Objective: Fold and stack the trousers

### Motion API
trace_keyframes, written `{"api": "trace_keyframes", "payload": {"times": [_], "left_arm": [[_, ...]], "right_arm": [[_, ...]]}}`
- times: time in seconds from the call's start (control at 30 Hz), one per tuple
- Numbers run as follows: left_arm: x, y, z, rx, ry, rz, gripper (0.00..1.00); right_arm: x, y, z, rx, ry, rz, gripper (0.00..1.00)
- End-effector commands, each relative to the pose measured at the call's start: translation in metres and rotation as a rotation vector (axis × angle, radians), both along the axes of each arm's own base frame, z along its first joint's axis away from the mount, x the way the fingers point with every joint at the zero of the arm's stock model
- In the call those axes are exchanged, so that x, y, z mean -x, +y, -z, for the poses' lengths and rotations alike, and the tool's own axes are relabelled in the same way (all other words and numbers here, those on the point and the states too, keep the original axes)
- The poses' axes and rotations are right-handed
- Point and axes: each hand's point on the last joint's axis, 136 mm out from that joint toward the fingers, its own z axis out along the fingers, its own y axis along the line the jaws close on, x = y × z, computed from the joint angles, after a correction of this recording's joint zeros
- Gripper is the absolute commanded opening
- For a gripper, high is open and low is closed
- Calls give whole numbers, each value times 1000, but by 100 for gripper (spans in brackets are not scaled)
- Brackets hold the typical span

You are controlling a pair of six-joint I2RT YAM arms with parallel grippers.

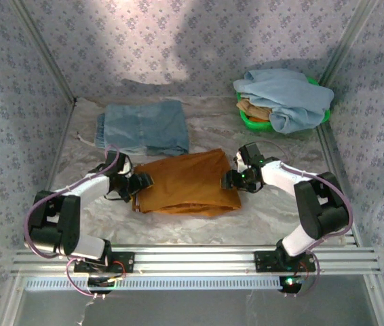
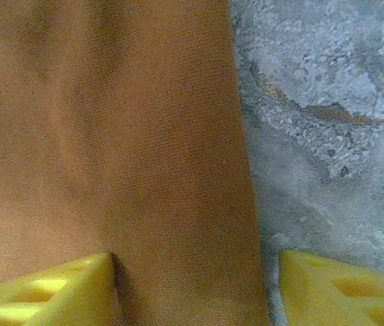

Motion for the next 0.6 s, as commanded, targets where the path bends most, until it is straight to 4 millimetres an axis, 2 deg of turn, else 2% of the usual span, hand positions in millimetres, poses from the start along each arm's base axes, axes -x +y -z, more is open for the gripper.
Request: {"api": "trace_keyframes", "payload": {"times": [0.0, 0.1, 0.17, 0.27, 0.4, 0.47, 0.53, 0.57], "left_arm": [[-12, -68, -20, 245, -118, 175, 62], [-7, -79, -28, 234, -122, 229, 61], [-5, -77, -31, 225, -127, 233, 60], [-1, -75, -31, 213, -133, 237, 52], [-1, -74, -32, 214, -135, 231, 28], [-3, -75, -39, 221, -153, 229, 17], [-6, -74, -49, 217, -172, 227, 0], [-7, -73, -56, 210, -182, 223, 0]], "right_arm": [[23, 40, -3, -171, 59, -94, 62], [27, 45, -13, -227, 64, -99, 57], [28, 43, -14, -218, 61, -98, 52], [28, 37, -16, -207, 54, -85, 41], [24, 31, -21, -186, 32, -62, 27], [23, 30, -26, -179, 23, -61, 20], [21, 28, -31, -170, 9, -55, 11], [20, 27, -35, -164, 2, -52, 5]]}}
